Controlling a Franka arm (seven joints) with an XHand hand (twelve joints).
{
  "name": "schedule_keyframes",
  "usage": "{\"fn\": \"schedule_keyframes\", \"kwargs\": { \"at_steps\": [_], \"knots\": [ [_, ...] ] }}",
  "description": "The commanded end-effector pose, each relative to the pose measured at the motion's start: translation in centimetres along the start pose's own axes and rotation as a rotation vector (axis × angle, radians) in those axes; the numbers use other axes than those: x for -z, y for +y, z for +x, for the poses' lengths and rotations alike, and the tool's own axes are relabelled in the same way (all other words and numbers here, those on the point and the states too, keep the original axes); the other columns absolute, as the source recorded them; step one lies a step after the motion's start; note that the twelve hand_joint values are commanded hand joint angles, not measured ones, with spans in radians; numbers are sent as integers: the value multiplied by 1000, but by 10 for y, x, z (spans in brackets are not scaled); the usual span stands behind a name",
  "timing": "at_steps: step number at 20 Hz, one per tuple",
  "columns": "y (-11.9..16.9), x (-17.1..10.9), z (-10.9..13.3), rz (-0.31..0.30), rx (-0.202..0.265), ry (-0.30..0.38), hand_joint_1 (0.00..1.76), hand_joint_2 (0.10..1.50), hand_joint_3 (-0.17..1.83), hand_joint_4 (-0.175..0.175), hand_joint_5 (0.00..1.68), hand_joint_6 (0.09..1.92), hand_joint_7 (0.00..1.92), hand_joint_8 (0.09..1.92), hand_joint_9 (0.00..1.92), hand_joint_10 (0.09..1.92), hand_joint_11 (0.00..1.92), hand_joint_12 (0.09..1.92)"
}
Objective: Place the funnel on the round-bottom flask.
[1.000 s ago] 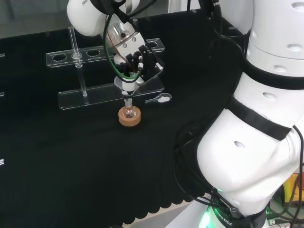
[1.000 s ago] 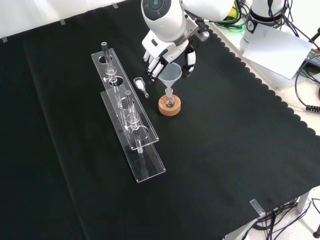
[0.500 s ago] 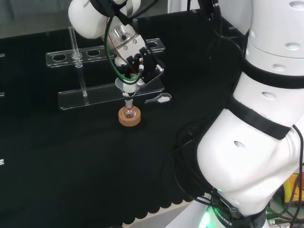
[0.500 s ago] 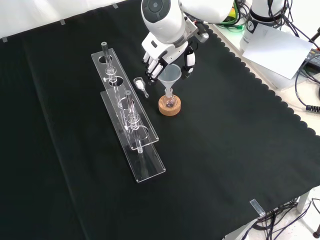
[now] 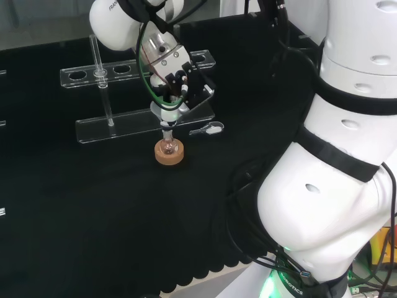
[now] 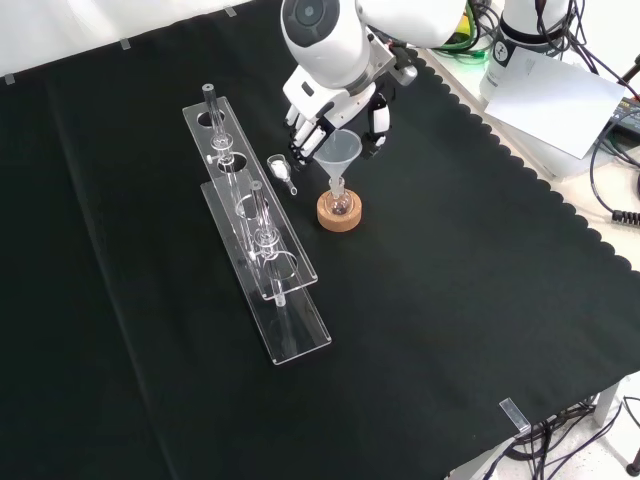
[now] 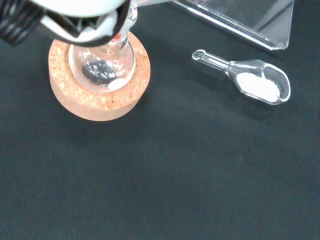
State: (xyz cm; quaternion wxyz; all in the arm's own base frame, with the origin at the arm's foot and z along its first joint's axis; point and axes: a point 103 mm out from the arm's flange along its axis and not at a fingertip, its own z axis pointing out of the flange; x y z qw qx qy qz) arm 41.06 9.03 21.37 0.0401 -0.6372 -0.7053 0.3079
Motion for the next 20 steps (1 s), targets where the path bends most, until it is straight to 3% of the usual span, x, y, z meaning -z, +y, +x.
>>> {"fn": "schedule_keyframes", "kwargs": {
  "at_steps": [1,20],
  "knots": [
    [1,0,3,28,-3,-9,956,556,785,-38,341,360,394,746,747,575,629,1298],
    [-10,-3,1,51,-7,-11,932,548,756,-39,367,204,295,731,643,607,538,1327]
  ]
}}
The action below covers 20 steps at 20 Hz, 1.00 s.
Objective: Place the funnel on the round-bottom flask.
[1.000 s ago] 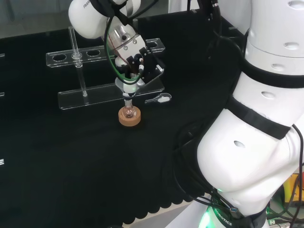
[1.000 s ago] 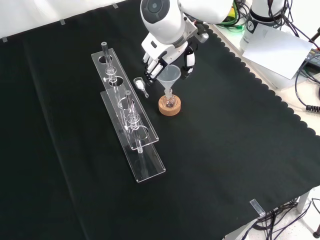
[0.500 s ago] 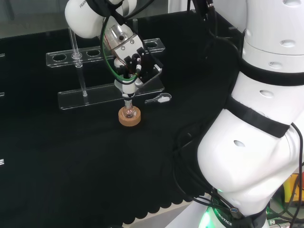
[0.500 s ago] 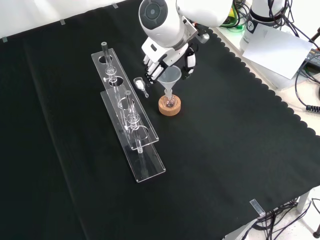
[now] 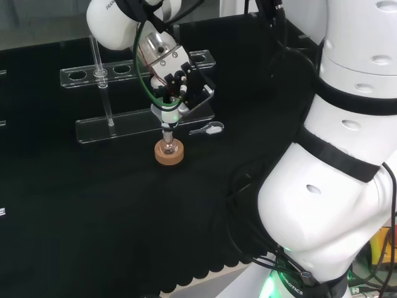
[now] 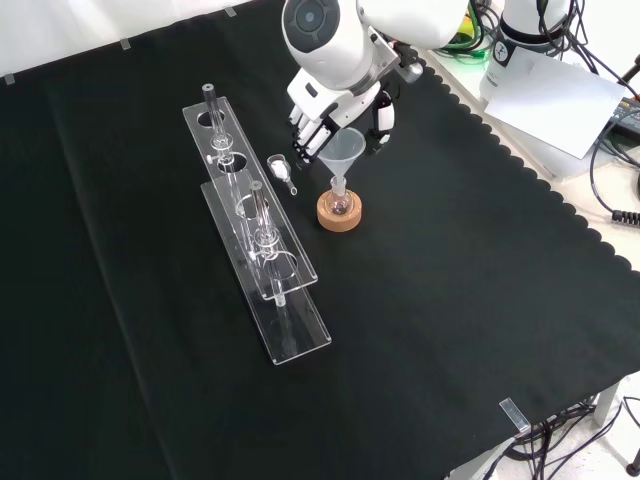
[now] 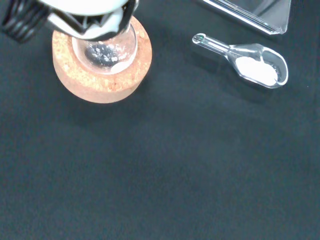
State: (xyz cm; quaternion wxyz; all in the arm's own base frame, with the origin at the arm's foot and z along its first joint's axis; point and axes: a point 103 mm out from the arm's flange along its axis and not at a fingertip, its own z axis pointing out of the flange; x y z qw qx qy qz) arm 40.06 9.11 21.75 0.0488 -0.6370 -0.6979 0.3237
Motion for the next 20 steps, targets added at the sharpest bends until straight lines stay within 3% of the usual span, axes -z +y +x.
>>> {"fn": "schedule_keyframes", "kwargs": {
  "at_steps": [1,5,9,14,20],
  "knots": [
    [0,-2,0,16,-3,-4,931,548,755,-39,367,200,291,730,639,607,533,1327],
    [0,-3,-1,18,-3,0,925,550,748,-41,360,171,263,729,615,620,516,1337],
    [0,-5,0,34,-7,-7,905,549,734,-48,272,87,80,698,424,678,425,1379],
    [0,-6,1,54,-2,-13,881,543,709,-48,148,87,1,376,212,740,299,1425],
    [-6,-4,-1,35,7,-2,853,538,674,-45,86,87,0,162,100,774,228,1456]
  ]
}}
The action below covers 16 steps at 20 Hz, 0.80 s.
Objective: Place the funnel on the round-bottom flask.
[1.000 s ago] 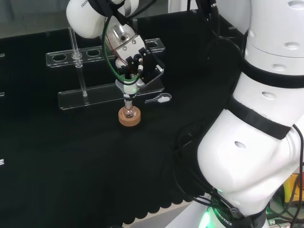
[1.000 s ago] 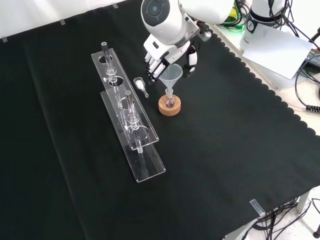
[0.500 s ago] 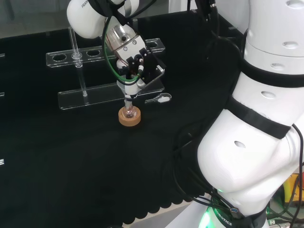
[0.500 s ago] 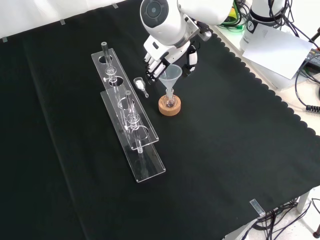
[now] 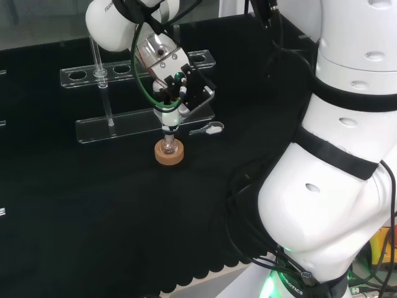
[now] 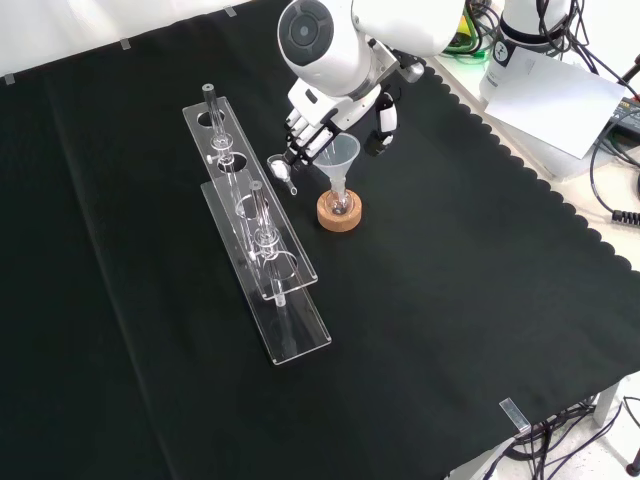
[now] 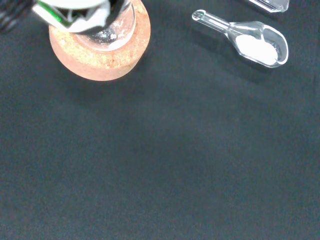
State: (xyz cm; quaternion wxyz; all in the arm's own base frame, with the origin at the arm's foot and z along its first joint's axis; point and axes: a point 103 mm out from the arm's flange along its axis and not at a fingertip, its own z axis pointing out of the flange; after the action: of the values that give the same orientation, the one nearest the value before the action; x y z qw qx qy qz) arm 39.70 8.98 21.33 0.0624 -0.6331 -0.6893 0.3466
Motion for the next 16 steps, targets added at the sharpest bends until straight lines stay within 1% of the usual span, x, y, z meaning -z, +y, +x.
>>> {"fn": "schedule_keyframes", "kwargs": {
  "at_steps": [1,6,8,11,14,16],
  "knots": [
    [-7,2,-3,-34,8,12,843,536,667,-45,80,87,0,141,82,780,217,1461],
    [-18,9,-7,-73,17,35,745,546,583,-46,60,87,0,87,24,813,189,1481],
    [-25,12,-10,-113,18,43,683,564,507,-46,54,87,0,87,7,827,179,1488],
    [-36,16,-20,-147,8,60,650,582,454,-46,53,87,11,89,11,831,178,1491],
    [-47,19,-35,-172,-7,86,640,603,406,-46,59,87,13,143,32,825,184,1492],
    [-53,19,-44,-187,-17,100,634,618,376,-48,70,87,3,252,82,808,205,1485]
  ]
}}
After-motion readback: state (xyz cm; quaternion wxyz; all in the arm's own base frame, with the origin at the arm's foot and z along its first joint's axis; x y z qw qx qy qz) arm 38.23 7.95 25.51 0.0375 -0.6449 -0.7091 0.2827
